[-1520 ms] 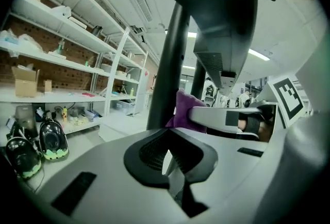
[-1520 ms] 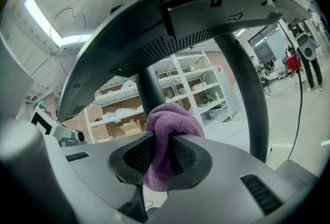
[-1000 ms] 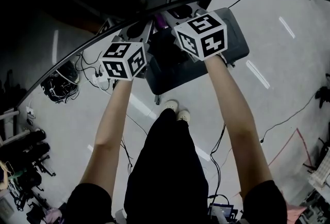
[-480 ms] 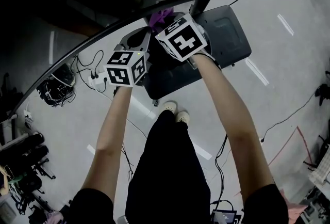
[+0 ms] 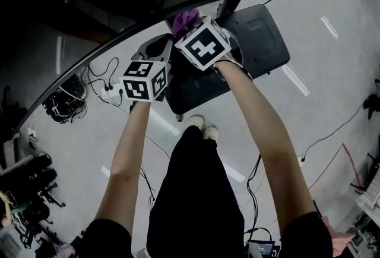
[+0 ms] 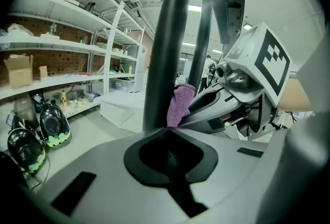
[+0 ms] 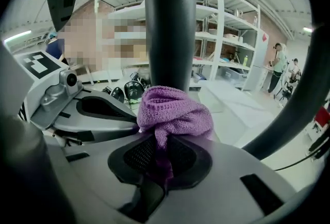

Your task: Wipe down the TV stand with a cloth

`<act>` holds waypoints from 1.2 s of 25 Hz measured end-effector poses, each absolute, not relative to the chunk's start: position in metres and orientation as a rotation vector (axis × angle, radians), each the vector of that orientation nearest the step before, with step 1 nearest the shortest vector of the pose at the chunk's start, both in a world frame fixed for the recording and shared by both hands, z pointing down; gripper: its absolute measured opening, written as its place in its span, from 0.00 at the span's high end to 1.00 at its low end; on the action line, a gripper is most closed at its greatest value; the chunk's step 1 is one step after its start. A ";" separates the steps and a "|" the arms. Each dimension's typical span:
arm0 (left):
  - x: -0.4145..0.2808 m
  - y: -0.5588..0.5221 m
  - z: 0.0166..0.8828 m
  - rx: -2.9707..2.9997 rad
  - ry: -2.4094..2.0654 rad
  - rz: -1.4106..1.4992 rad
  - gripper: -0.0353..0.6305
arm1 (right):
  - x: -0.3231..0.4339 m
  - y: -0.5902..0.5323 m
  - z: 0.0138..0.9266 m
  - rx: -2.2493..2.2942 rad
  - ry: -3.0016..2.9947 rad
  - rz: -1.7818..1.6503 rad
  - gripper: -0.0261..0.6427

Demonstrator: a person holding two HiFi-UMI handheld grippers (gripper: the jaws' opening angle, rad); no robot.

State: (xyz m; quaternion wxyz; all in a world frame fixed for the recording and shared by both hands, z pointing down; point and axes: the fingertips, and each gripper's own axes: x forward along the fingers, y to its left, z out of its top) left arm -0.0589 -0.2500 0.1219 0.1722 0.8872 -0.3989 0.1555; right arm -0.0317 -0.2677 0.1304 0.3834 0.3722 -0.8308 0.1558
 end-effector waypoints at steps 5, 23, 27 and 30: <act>-0.063 -0.247 0.115 2.512 -1.152 0.418 0.94 | -0.039 -0.258 0.106 0.998 -2.272 0.379 0.85; -0.147 -0.271 0.024 2.515 -1.354 0.161 0.94 | -0.106 -0.267 -0.042 1.327 -2.543 -0.231 0.85; -0.147 -0.272 0.046 2.503 -1.339 0.197 0.94 | -0.109 -0.276 -0.024 1.417 -2.520 -0.164 0.85; -0.152 -0.269 0.062 2.514 -1.322 0.250 0.94 | -0.113 -0.282 0.001 1.462 -2.490 -0.059 0.85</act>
